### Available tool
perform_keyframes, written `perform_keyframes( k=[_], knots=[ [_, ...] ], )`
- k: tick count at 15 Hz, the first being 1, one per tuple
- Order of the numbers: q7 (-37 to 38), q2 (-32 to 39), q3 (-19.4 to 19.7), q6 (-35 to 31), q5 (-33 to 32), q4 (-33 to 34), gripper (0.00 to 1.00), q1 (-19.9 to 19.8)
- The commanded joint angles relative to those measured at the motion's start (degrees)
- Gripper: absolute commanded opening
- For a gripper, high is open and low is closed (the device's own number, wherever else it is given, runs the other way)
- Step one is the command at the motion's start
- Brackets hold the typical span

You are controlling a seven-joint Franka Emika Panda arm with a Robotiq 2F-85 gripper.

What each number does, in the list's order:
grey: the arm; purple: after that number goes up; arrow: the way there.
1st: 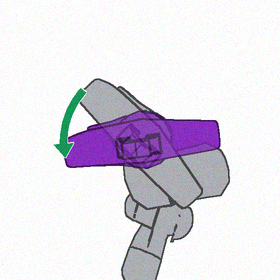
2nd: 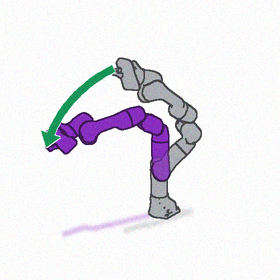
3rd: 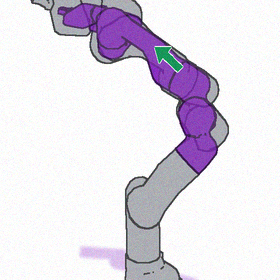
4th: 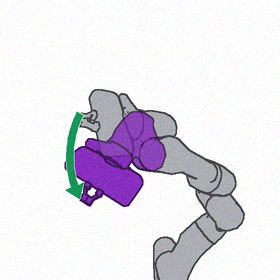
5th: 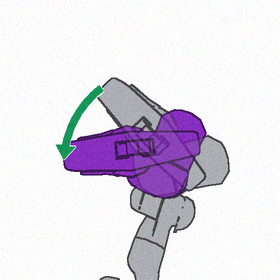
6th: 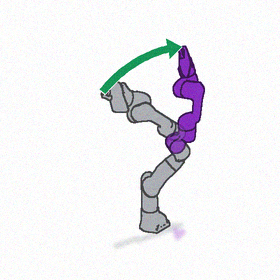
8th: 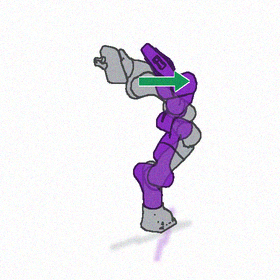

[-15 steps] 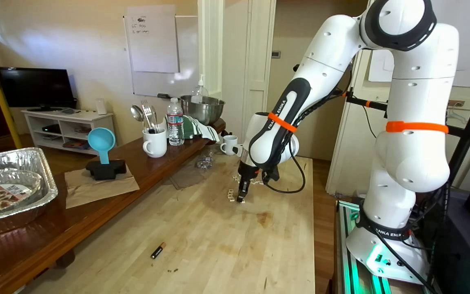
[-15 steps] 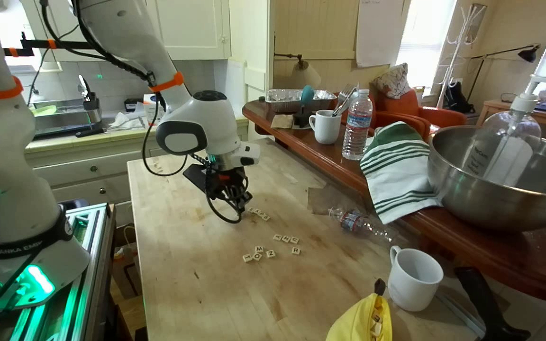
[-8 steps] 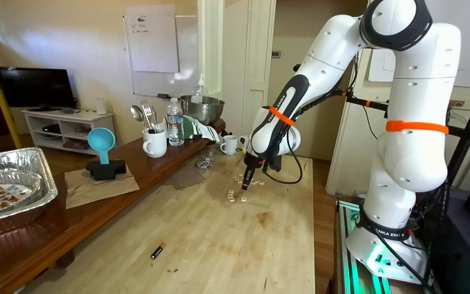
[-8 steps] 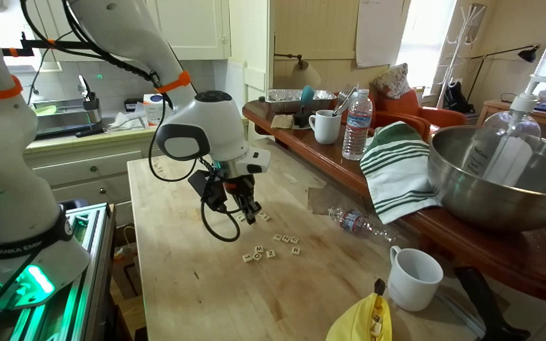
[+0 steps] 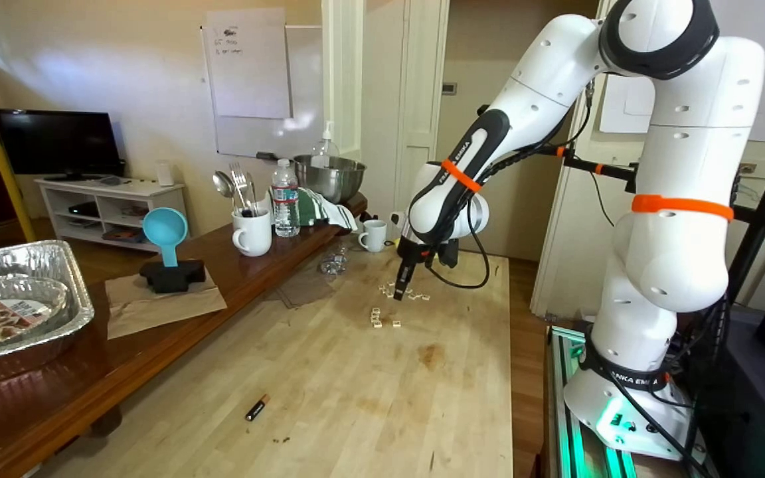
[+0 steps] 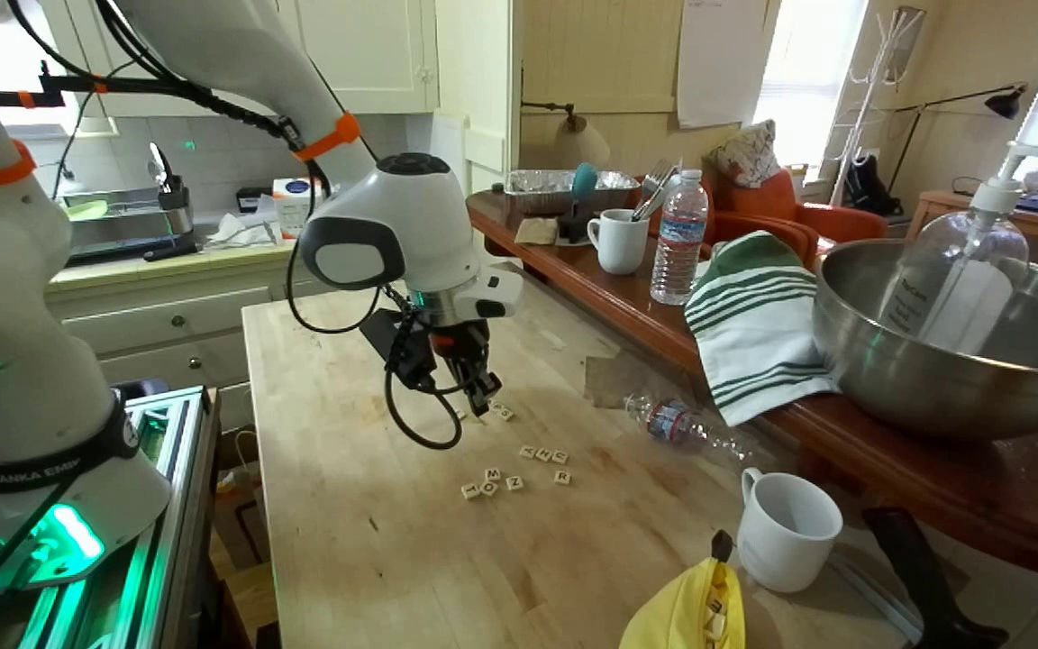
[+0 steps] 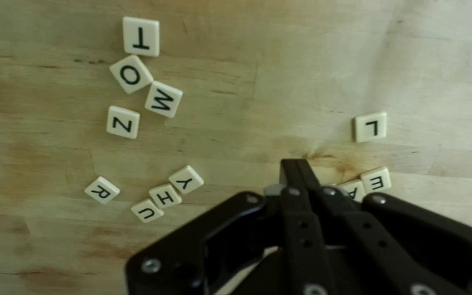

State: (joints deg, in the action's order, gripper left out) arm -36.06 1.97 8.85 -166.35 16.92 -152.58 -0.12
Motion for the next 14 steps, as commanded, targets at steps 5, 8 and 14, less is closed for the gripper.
perform_keyframes(
  k=[5, 8, 14],
  knots=[
    [0.62, -2.33, -1.79, 6.22, 0.96, -1.6, 0.0, 1.46],
    [-0.94, -1.88, -2.79, 5.96, 4.03, -1.97, 0.0, 1.74],
    [-3.9, -0.29, -4.03, 5.1, 8.81, -1.82, 0.0, 1.73]
  ],
)
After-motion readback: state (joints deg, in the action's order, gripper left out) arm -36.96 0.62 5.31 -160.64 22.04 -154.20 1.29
